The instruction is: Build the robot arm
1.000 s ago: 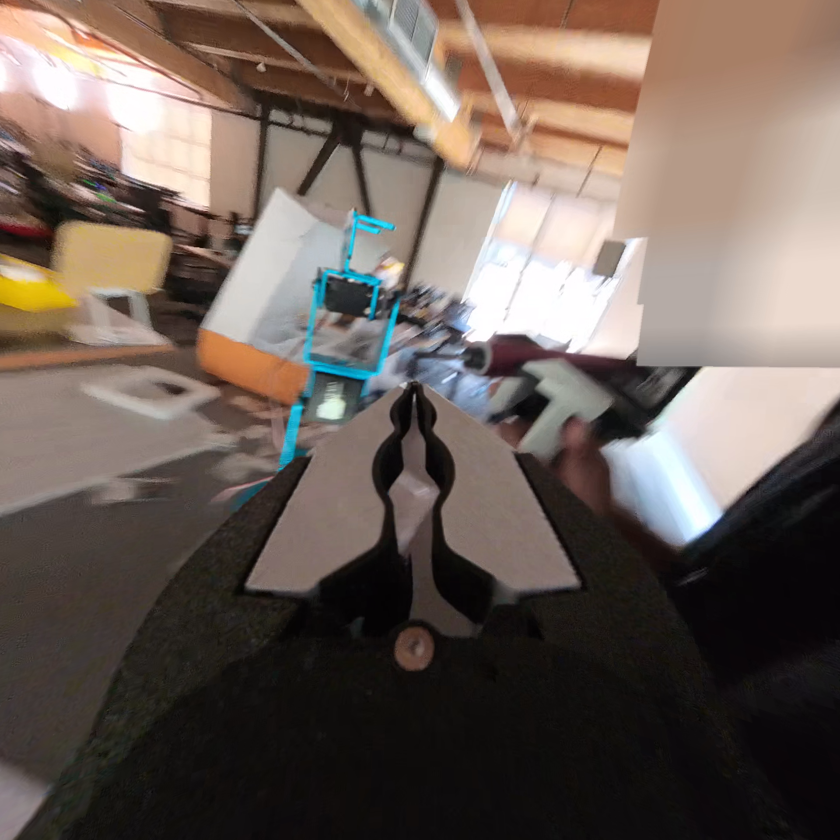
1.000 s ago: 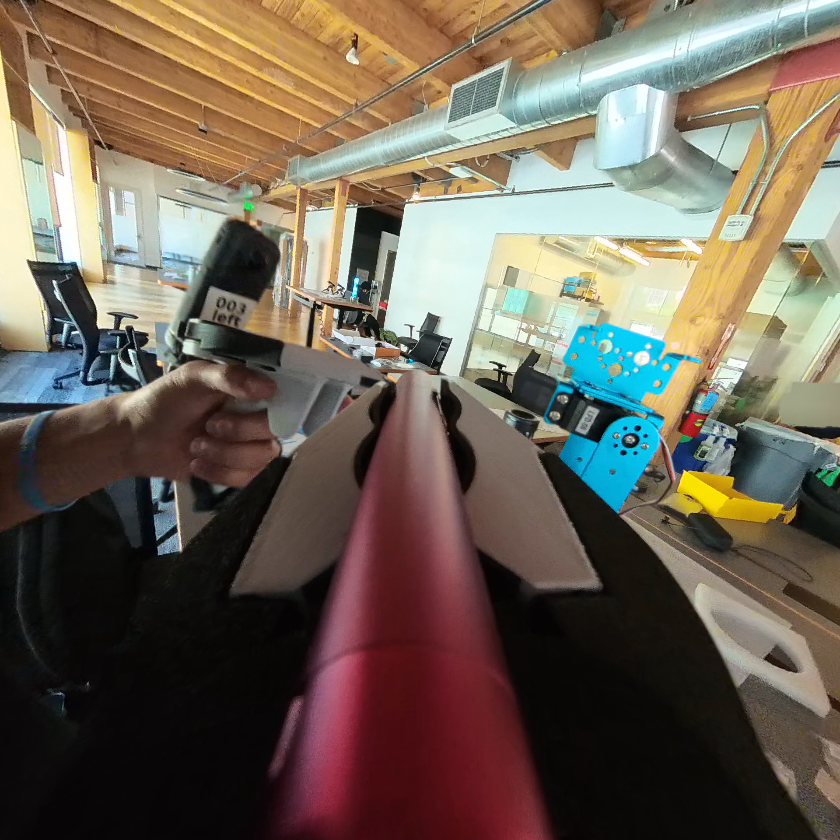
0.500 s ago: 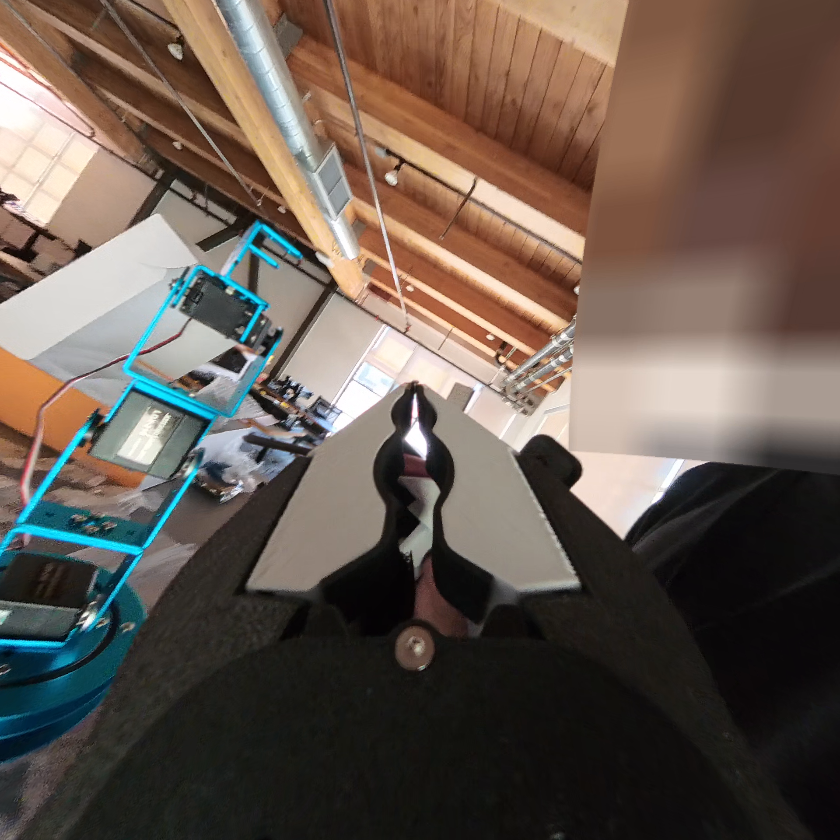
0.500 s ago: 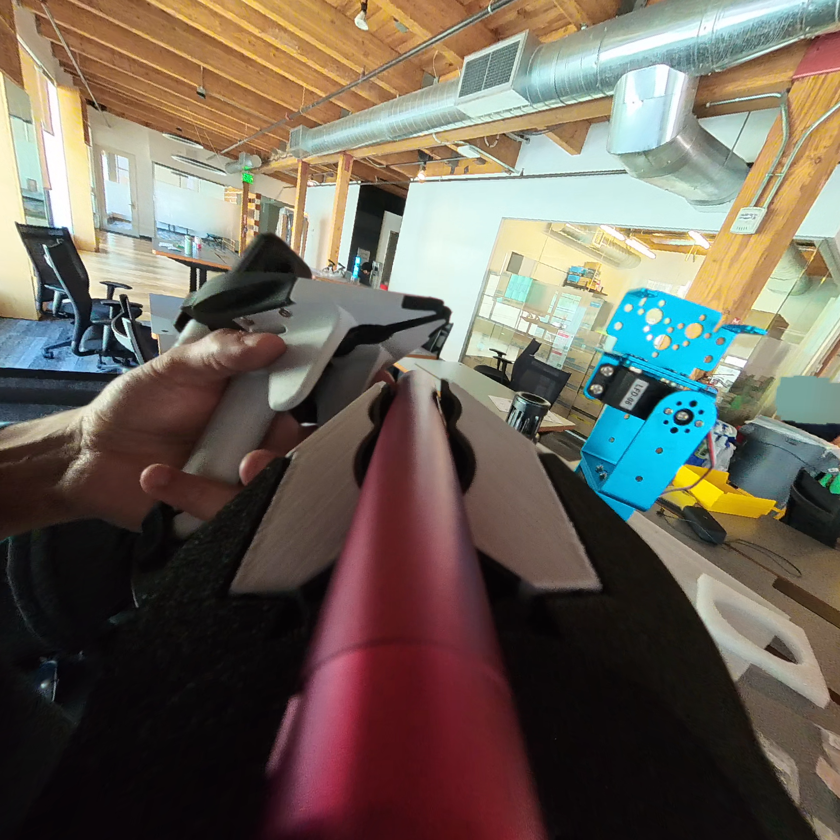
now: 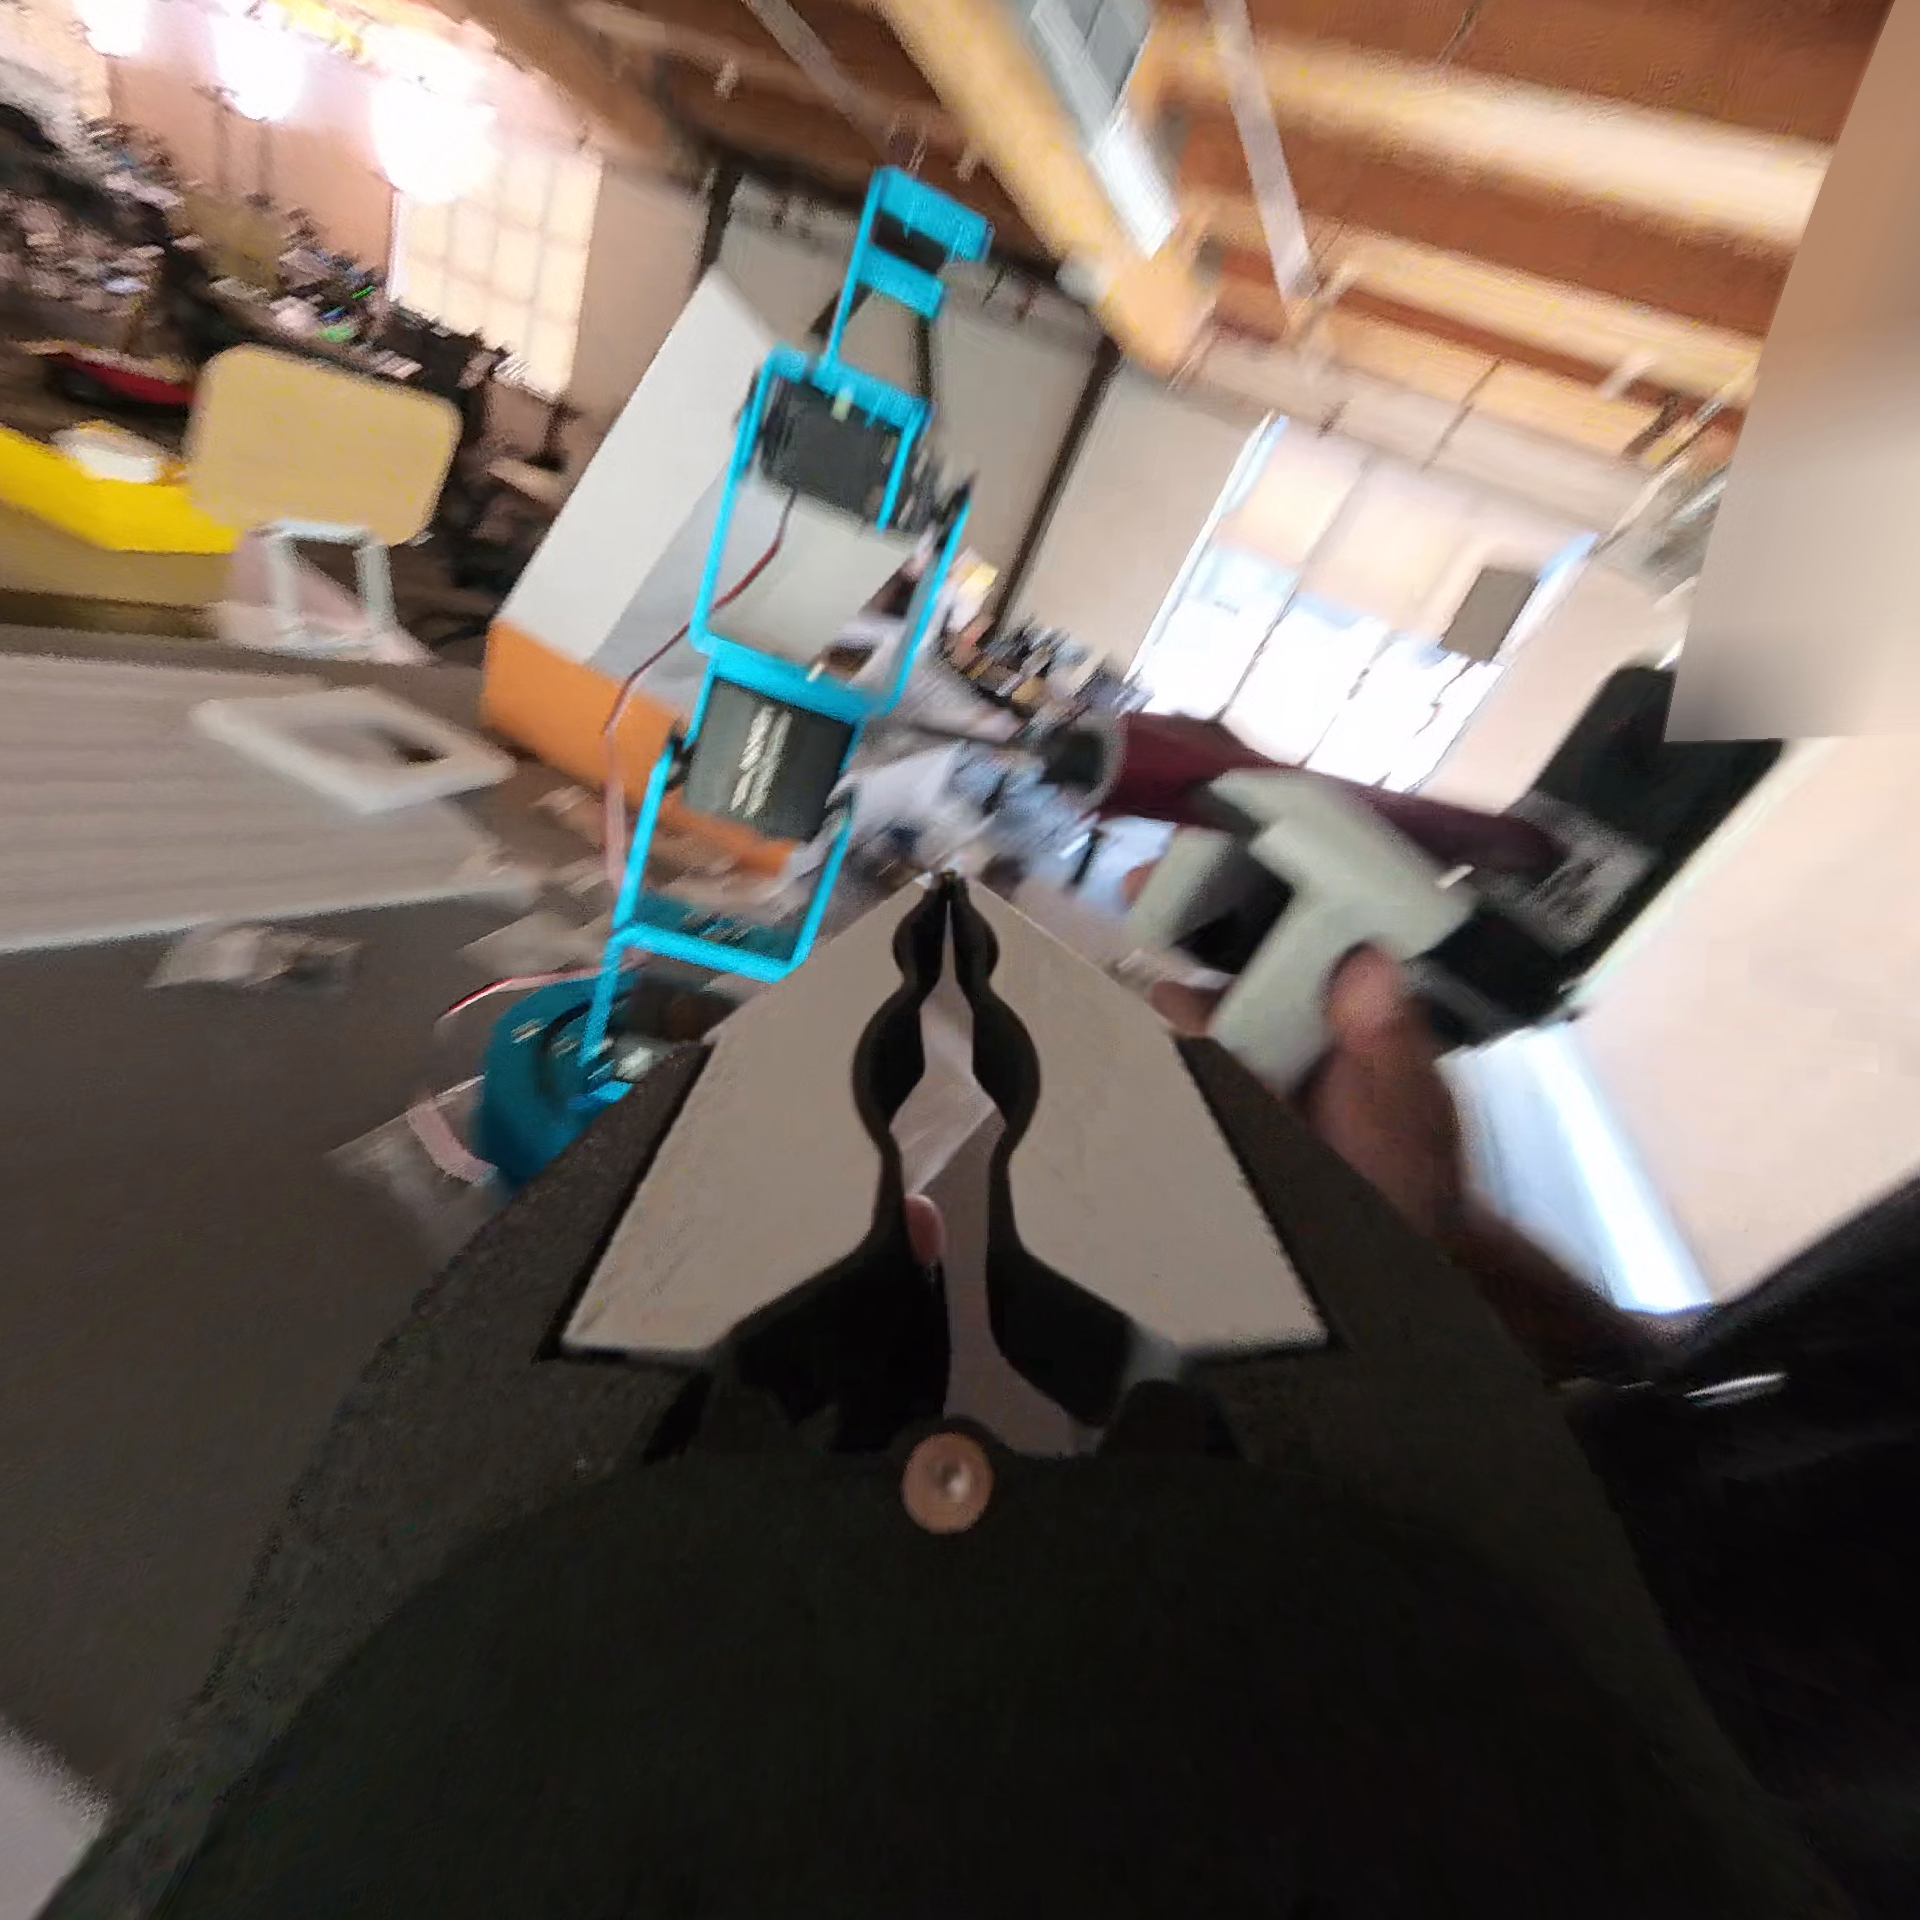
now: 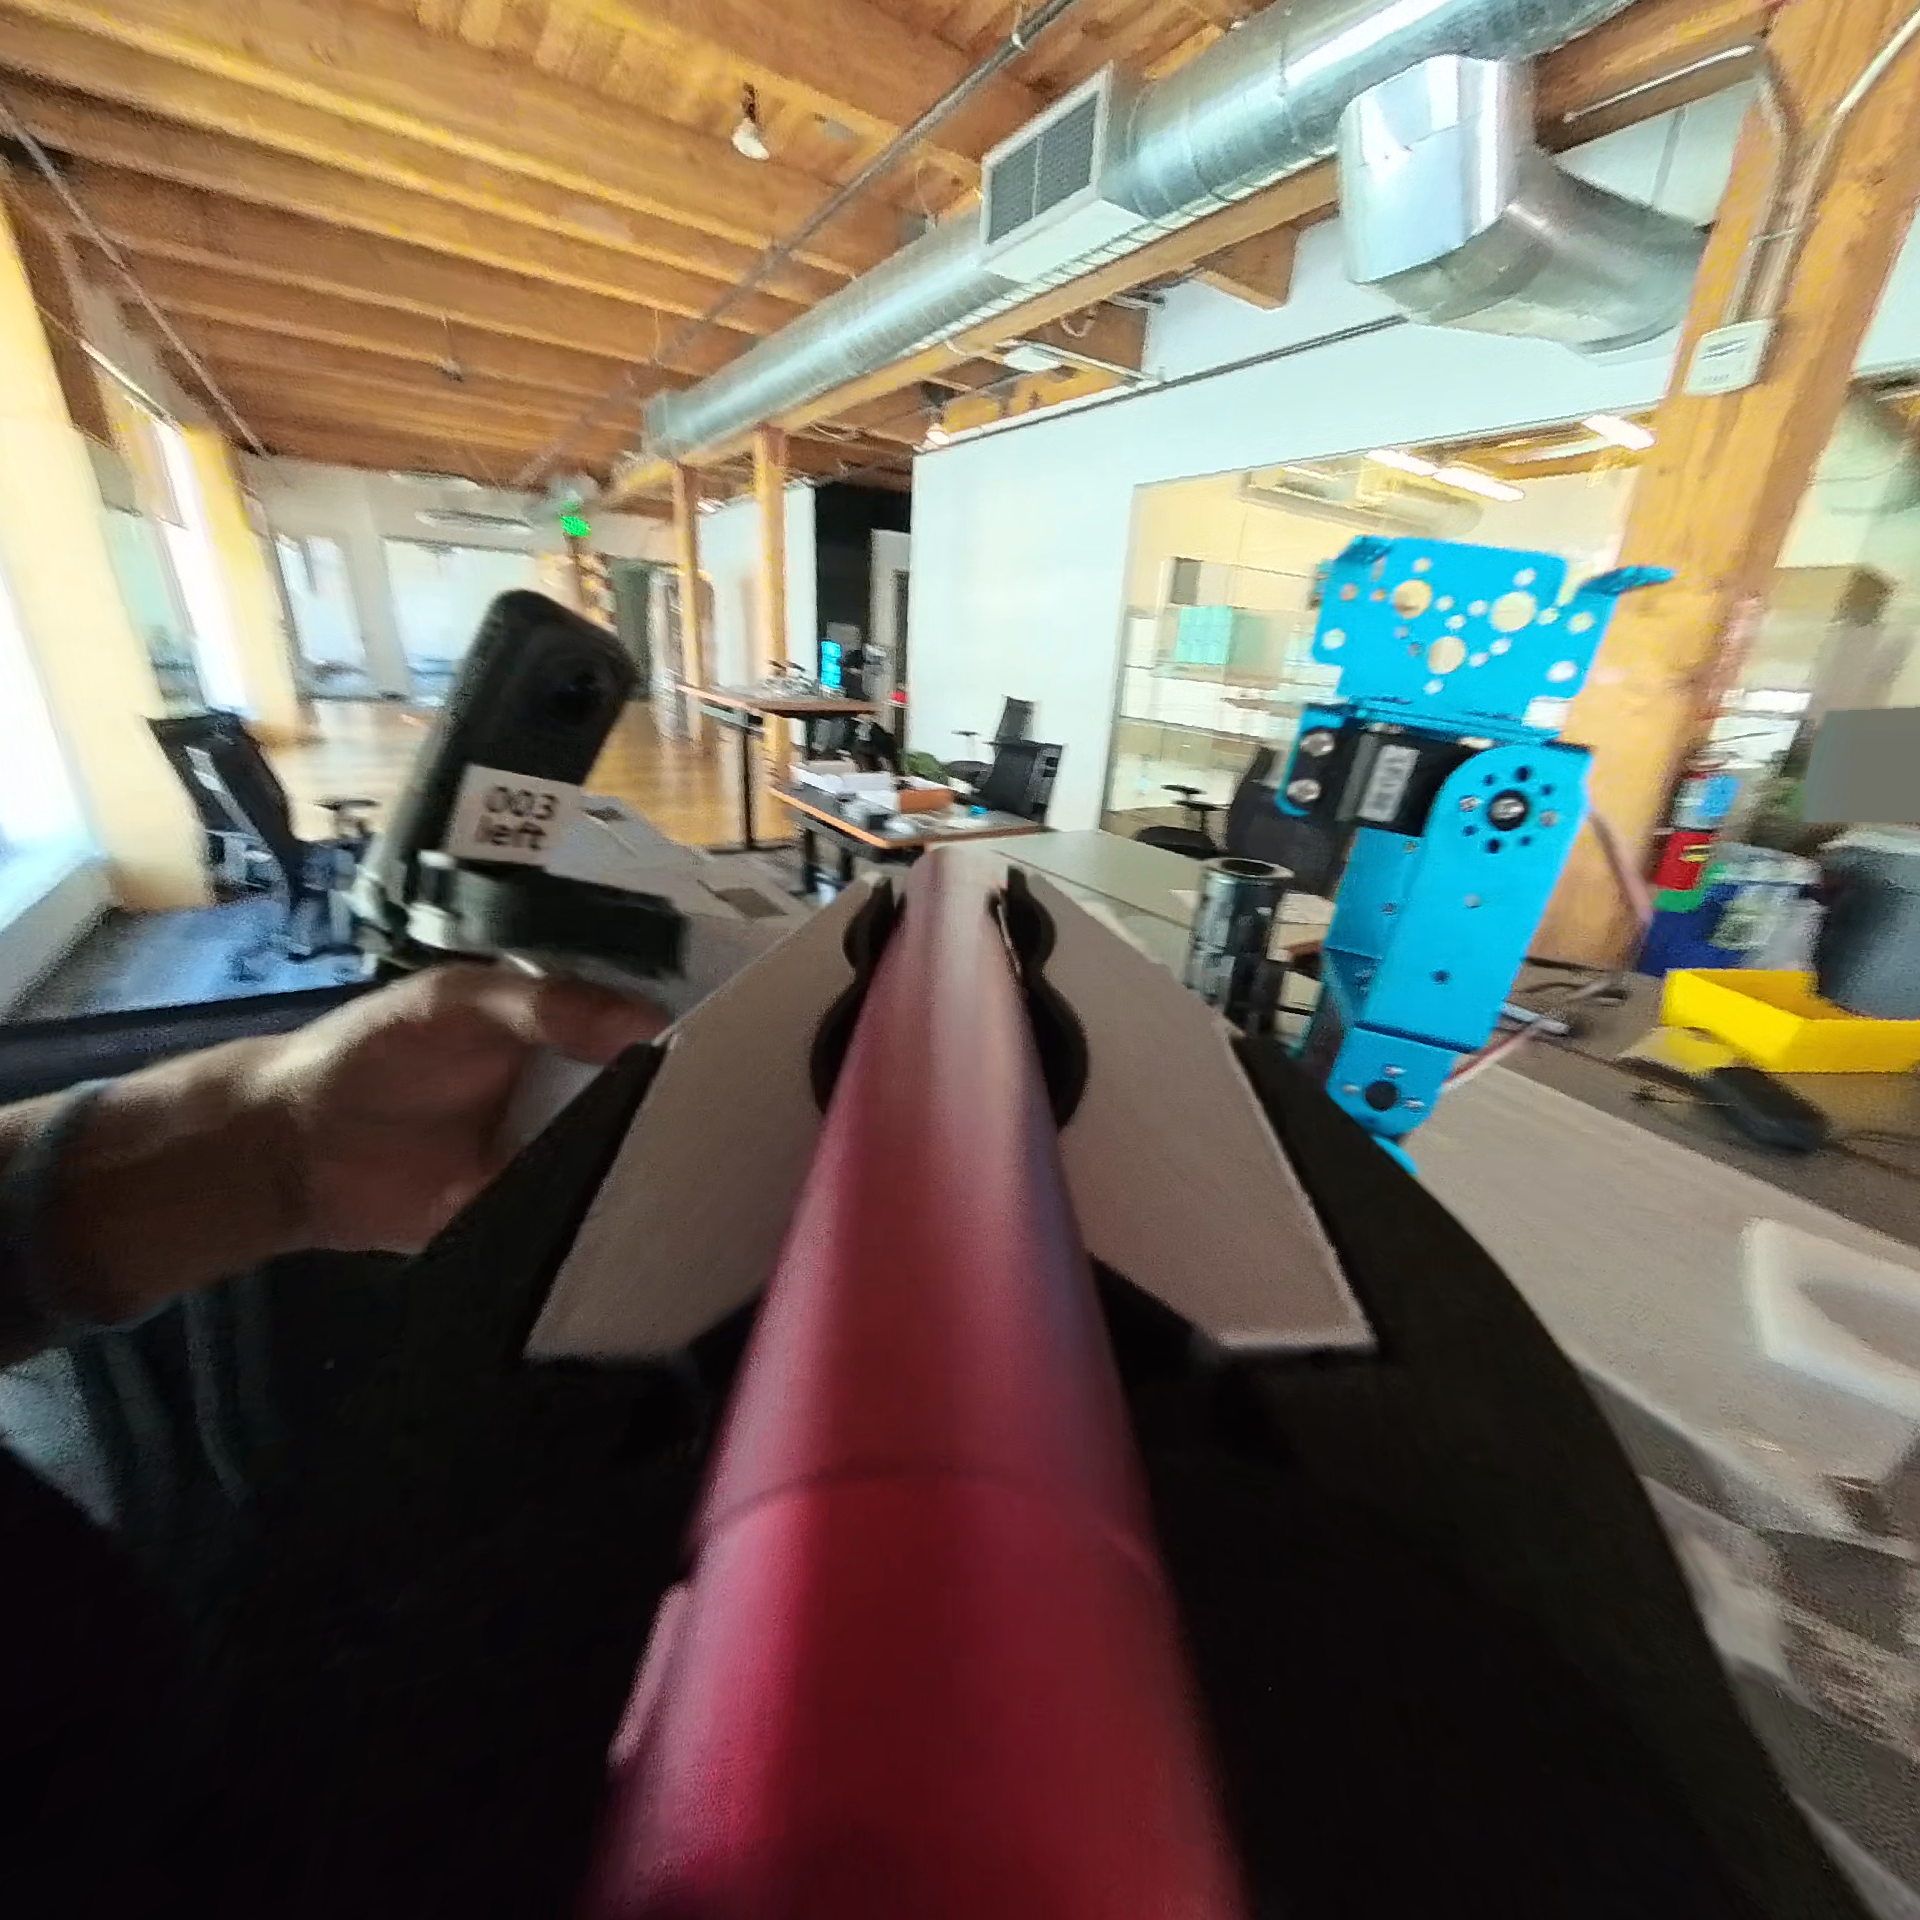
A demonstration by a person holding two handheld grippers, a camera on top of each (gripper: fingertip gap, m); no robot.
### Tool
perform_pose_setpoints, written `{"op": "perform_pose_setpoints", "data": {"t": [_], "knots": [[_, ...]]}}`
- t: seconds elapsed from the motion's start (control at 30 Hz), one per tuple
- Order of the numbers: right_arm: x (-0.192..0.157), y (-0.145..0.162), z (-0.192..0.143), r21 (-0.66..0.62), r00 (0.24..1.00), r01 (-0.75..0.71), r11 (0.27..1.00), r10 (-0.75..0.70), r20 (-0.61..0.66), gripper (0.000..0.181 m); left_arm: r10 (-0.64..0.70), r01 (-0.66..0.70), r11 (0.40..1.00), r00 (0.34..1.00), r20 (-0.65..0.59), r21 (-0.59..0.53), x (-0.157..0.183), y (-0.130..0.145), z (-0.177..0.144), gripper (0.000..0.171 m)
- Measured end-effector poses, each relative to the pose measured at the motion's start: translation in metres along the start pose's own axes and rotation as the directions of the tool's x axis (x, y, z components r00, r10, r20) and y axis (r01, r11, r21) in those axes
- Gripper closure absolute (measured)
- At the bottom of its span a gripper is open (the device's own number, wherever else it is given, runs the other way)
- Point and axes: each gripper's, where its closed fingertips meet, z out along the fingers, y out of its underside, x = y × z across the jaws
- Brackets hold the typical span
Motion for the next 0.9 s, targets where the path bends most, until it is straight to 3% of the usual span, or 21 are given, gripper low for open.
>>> {"op": "perform_pose_setpoints", "data": {"t": [0.03, 0.1, 0.2, 0.6, 0.9], "knots": [[-0.004, 0.000, 0.001, 0.011, 0.999, -0.023, 1.000, 0.022, 0.028, 0.159, 0.068, -0.064, 0.996, 0.996, 0.056, -0.062, -0.007, 0.010, 0.003, 0.171], [-0.012, 0.002, 0.004, 0.021, 0.998, -0.036, 0.999, 0.035, 0.061, 0.159, 0.153, -0.146, 0.981, 0.987, 0.050, -0.132, -0.001, 0.023, 0.010, 0.171], [-0.017, 0.015, 0.012, -0.016, 0.998, -0.021, 1.000, 0.022, 0.063, 0.159, 0.059, -0.061, 0.996, 0.998, -0.030, -0.060, 0.019, 0.014, 0.020, 0.171], [-0.019, 0.030, 0.011, -0.125, 0.997, 0.018, 0.992, -0.009, 0.076, 0.159, -0.028, 0.028, 1.000, 0.999, -0.020, 0.004, 0.012, 0.014, 0.014, 0.171], [-0.020, 0.041, 0.010, -0.228, 0.997, 0.073, 0.971, -0.064, 0.047, 0.159, 0.006, -0.004, 0.996, 1.000, 0.020, -0.085, -0.001, 0.039, 0.012, 0.171]]}}
